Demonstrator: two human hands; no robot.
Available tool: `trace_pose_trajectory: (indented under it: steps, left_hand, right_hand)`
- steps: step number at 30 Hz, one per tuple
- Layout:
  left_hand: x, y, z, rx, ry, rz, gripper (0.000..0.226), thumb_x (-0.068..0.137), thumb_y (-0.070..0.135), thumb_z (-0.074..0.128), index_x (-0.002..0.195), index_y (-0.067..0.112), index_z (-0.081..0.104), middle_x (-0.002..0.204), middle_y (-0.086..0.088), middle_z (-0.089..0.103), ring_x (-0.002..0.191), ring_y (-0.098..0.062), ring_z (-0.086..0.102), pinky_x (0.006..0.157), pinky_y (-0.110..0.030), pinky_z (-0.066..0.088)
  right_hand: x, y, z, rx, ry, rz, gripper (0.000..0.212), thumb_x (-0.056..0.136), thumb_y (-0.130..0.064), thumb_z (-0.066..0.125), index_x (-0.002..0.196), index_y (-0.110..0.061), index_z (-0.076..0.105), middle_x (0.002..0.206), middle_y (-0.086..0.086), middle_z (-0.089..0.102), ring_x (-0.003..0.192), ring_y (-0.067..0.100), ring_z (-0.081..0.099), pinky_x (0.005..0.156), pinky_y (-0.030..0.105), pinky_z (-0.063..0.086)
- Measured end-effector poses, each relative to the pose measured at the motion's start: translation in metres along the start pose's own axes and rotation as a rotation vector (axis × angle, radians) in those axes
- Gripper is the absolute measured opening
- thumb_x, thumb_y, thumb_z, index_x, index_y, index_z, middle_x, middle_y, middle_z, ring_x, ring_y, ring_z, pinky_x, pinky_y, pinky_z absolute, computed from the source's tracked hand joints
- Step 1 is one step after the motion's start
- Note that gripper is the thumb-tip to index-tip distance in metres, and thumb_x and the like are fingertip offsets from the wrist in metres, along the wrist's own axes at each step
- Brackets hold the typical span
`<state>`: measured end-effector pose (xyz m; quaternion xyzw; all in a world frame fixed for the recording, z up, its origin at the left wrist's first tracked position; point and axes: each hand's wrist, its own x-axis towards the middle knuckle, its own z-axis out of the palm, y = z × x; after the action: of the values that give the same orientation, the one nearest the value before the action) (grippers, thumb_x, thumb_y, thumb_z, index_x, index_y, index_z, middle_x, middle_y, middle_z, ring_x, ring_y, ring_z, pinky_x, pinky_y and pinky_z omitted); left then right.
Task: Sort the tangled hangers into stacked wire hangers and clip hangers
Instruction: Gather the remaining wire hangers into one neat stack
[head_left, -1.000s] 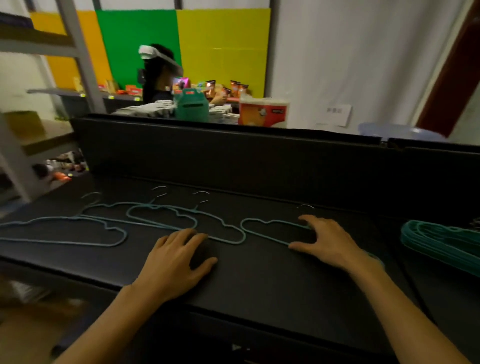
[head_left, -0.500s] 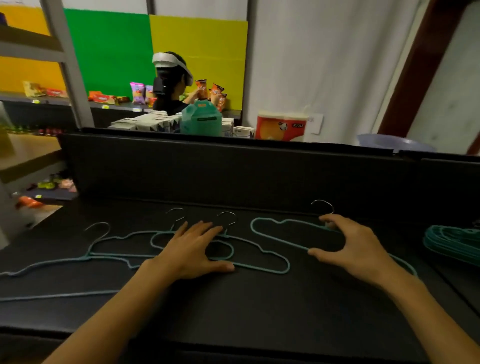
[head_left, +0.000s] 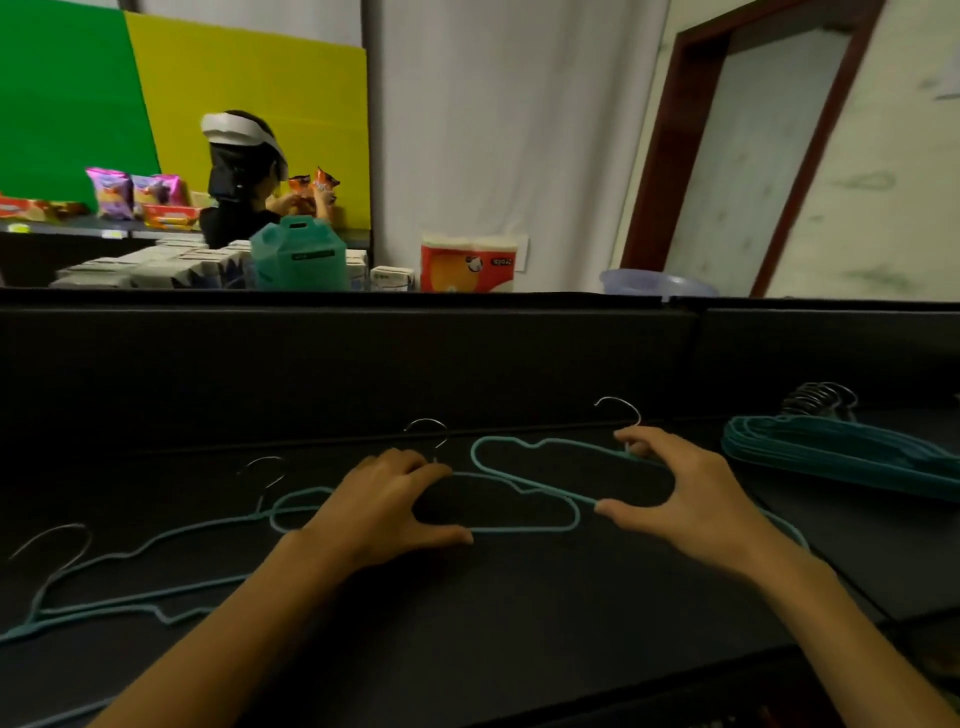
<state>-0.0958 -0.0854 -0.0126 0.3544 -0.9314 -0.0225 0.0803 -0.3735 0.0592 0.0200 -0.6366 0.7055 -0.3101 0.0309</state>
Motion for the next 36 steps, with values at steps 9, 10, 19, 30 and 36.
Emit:
trace_pose_trajectory:
  steps: [9, 10, 19, 30, 36]
  left_hand:
    - [0.085, 0.118, 0.009, -0.024, 0.183, 0.307, 0.088, 0.069, 0.084, 0.031, 0.138, 0.03, 0.039, 0.138, 0.001, 0.045, 0.124, -0.015, 0.043, 0.099, -0.03, 0.036]
    - [0.096, 0.132, 0.012, -0.029, 0.202, 0.335, 0.087, 0.07, 0.084, 0.032, 0.136, 0.028, 0.043, 0.135, 0.0, 0.049, 0.121, -0.016, 0.046, 0.097, -0.031, 0.038]
    - [0.2, 0.274, 0.037, -0.093, 0.294, 0.487, 0.078, 0.076, 0.078, 0.041, 0.12, 0.016, 0.061, 0.114, -0.007, 0.063, 0.103, -0.022, 0.06, 0.083, -0.035, 0.051]
    - [0.312, 0.39, 0.061, -0.169, 0.278, 0.426, 0.093, 0.07, 0.083, 0.033, 0.135, 0.018, 0.044, 0.133, -0.002, 0.051, 0.12, -0.016, 0.047, 0.098, -0.03, 0.038]
    - [0.342, 0.418, 0.073, -0.151, 0.253, 0.42, 0.089, 0.072, 0.076, 0.042, 0.138, 0.017, 0.042, 0.137, -0.003, 0.049, 0.123, -0.017, 0.045, 0.101, -0.03, 0.037]
  right_hand:
    - [-0.07, 0.079, -0.079, -0.056, 0.132, 0.21, 0.076, 0.055, -0.076, 0.062, 0.124, -0.049, 0.041, 0.121, -0.018, 0.05, 0.115, 0.004, 0.048, 0.096, 0.037, 0.046]
    - [-0.076, 0.089, -0.089, -0.061, 0.15, 0.229, 0.076, 0.056, -0.076, 0.062, 0.124, -0.049, 0.041, 0.121, -0.018, 0.05, 0.115, 0.005, 0.048, 0.096, 0.038, 0.046]
    - [-0.086, 0.204, -0.177, -0.095, 0.322, 0.262, 0.071, 0.058, -0.07, 0.063, 0.121, -0.039, 0.05, 0.118, -0.012, 0.054, 0.112, 0.007, 0.051, 0.094, 0.04, 0.048]
    - [-0.063, 0.34, -0.274, -0.11, 0.375, 0.272, 0.068, 0.062, -0.063, 0.067, 0.122, -0.035, 0.051, 0.121, -0.004, 0.054, 0.114, 0.014, 0.051, 0.094, 0.044, 0.046]
    - [-0.054, 0.375, -0.285, -0.118, 0.357, 0.261, 0.07, 0.06, -0.067, 0.065, 0.121, -0.036, 0.05, 0.119, -0.004, 0.055, 0.112, 0.012, 0.052, 0.093, 0.043, 0.048]
